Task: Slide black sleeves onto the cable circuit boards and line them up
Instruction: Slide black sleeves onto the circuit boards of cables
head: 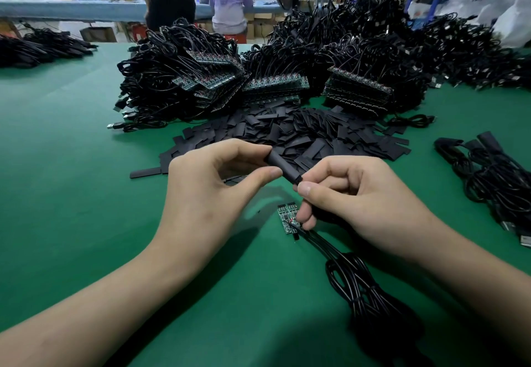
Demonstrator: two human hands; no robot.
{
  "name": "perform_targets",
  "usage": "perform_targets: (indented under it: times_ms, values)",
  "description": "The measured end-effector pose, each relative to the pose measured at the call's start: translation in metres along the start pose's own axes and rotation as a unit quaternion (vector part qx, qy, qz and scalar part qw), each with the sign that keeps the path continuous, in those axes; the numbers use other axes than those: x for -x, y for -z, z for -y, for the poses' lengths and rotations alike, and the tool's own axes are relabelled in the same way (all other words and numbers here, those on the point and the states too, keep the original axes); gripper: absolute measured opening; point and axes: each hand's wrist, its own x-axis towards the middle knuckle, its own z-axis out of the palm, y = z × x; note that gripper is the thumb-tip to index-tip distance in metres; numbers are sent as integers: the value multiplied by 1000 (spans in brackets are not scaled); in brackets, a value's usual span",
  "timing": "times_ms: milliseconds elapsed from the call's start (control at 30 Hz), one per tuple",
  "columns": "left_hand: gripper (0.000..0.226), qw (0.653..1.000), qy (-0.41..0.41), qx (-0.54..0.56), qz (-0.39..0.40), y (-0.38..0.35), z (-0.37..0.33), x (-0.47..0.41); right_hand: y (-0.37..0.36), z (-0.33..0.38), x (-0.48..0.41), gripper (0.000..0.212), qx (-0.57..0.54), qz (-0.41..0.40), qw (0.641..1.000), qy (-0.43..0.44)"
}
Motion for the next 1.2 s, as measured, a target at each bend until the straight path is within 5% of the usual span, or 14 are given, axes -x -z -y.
perform_targets:
  times_ms: [333, 467, 567, 667, 767, 867, 933, 1000, 1067, 1133, 1200]
  values:
    - [32, 990, 26, 119, 72, 1, 0, -1, 2, 3, 2, 12, -8, -22, 1000, 8]
    - [43, 992, -27, -80, 95, 2, 0, 0, 19, 11, -3, 13, 11, -94, 996, 3]
    - [47, 962, -71, -223, 139, 5, -2, 2, 55, 13, -8, 14, 86, -176, 980, -20]
    - [64, 929, -77, -308, 192, 7, -4, 2, 96, 0, -14, 16, 281, -248, 926, -49]
    - [66, 919, -60, -320, 223, 7, -5, 2, 137, -17, -16, 17, 466, -313, 823, -92]
    - [55, 933, -44, -276, 227, 5, -6, 3, 170, -27, -17, 15, 530, -349, 751, -184]
    - [43, 954, -34, -215, 207, 3, -7, 4, 173, -23, -18, 26, 557, -355, 735, -155]
    - [28, 972, -16, -138, 187, 2, -8, 4, 147, -8, -17, 27, 541, -347, 765, -36]
    - [22, 981, 22, -67, 180, 0, -9, 5, 99, 11, -14, 29, 476, -253, 840, 57]
    - [22, 983, 49, -27, 175, 0, -9, 4, 45, 19, -11, 31, 366, -108, 922, 65]
    - [20, 984, 61, 7, 166, 1, -8, 2, 10, 15, -9, 32, 301, -24, 951, 64]
